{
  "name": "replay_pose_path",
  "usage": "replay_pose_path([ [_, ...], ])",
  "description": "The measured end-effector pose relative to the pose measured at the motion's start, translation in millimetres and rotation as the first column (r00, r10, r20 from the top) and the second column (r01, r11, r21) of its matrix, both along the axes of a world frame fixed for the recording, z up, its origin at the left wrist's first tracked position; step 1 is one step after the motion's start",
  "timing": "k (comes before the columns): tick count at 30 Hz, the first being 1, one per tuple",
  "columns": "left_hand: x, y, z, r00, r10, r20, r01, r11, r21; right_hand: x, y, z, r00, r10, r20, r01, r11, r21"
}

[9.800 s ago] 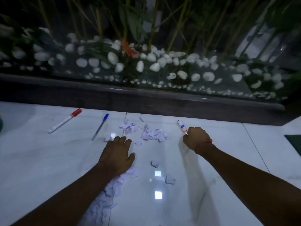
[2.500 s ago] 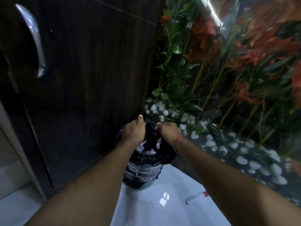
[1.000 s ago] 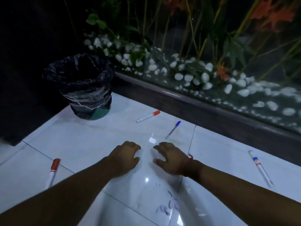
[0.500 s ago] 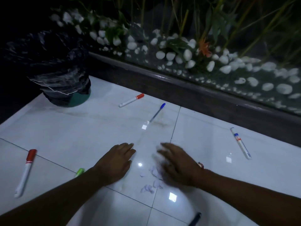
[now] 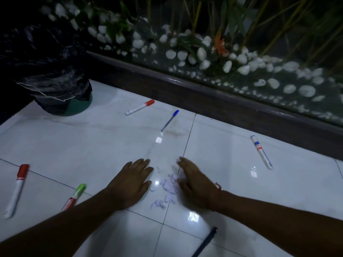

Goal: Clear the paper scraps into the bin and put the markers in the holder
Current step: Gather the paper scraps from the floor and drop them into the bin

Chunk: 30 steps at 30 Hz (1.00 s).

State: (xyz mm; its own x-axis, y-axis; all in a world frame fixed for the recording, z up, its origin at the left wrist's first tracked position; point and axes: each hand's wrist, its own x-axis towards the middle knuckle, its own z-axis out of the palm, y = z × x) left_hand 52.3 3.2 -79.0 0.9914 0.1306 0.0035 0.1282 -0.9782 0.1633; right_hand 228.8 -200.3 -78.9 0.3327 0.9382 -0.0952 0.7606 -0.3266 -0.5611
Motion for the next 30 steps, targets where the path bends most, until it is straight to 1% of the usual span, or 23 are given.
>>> replay_pose_path([
  [2, -7, -1, 1, 1.000, 0.014, 0.014, -0.014, 1.000, 0.016, 23, 2, 0, 0.994, -0.086, 0.064, 0.085, 0.996, 0.025],
  [4, -16, 0, 1, 0.999, 0.046, 0.028, -0.047, 0.999, 0.015, 39, 8, -1, 0.992, -0.072, 0.102, 0.074, 0.997, -0.025],
  [6, -25, 0, 0, 0.997, 0.072, 0.035, -0.072, 0.997, 0.014, 36, 17, -3, 0.996, -0.004, 0.094, 0.009, 0.999, -0.051],
  [8, -32, 1, -3, 0.997, 0.079, 0.019, -0.080, 0.997, 0.021, 13, 24, -8, 0.995, 0.084, 0.047, -0.085, 0.996, 0.012],
  [11, -36, -1, -4, 0.996, 0.090, 0.007, -0.090, 0.996, 0.006, -21, 28, -15, 0.985, 0.175, -0.001, -0.174, 0.980, 0.099],
  [12, -35, -2, -3, 0.995, 0.099, 0.007, -0.099, 0.995, -0.003, -26, 28, -16, 0.981, 0.192, 0.020, -0.193, 0.973, 0.131],
  [13, -34, -3, -3, 0.994, 0.112, 0.012, -0.112, 0.994, -0.015, -29, 29, -15, 0.975, 0.212, 0.073, -0.221, 0.965, 0.143],
  [14, -32, -4, -2, 0.992, 0.125, 0.022, -0.124, 0.992, -0.030, -30, 30, -13, 0.958, 0.232, 0.172, -0.255, 0.958, 0.133],
  [16, -29, -5, -1, 0.988, 0.153, 0.035, -0.151, 0.986, -0.065, -31, 34, -12, 0.889, 0.257, 0.379, -0.300, 0.952, 0.056],
  [17, -26, -4, -1, 0.986, 0.162, 0.045, -0.158, 0.984, -0.077, -31, 37, -10, 0.869, 0.250, 0.428, -0.290, 0.957, 0.029],
  [19, -25, -3, -2, 0.984, 0.165, 0.064, -0.160, 0.984, -0.078, -31, 45, -11, 0.863, 0.243, 0.442, -0.286, 0.958, 0.031],
  [20, -24, -2, -2, 0.985, 0.162, 0.066, -0.157, 0.985, -0.072, -30, 51, -11, 0.859, 0.259, 0.442, -0.311, 0.949, 0.048],
  [23, -25, -2, -5, 0.986, 0.158, 0.062, -0.155, 0.987, -0.050, -30, 62, -15, 0.813, 0.373, 0.447, -0.453, 0.888, 0.081],
  [24, -25, -2, -6, 0.985, 0.161, 0.058, -0.158, 0.986, -0.049, -31, 63, -17, 0.799, 0.392, 0.456, -0.478, 0.874, 0.086],
  [27, -24, -3, -9, 0.983, 0.175, 0.061, -0.172, 0.984, -0.044, -32, 66, -21, 0.811, 0.329, 0.485, -0.435, 0.892, 0.121],
  [30, -18, -2, -7, 0.981, 0.180, 0.078, -0.178, 0.984, -0.023, -31, 77, -17, 0.817, 0.309, 0.487, -0.405, 0.909, 0.102],
])
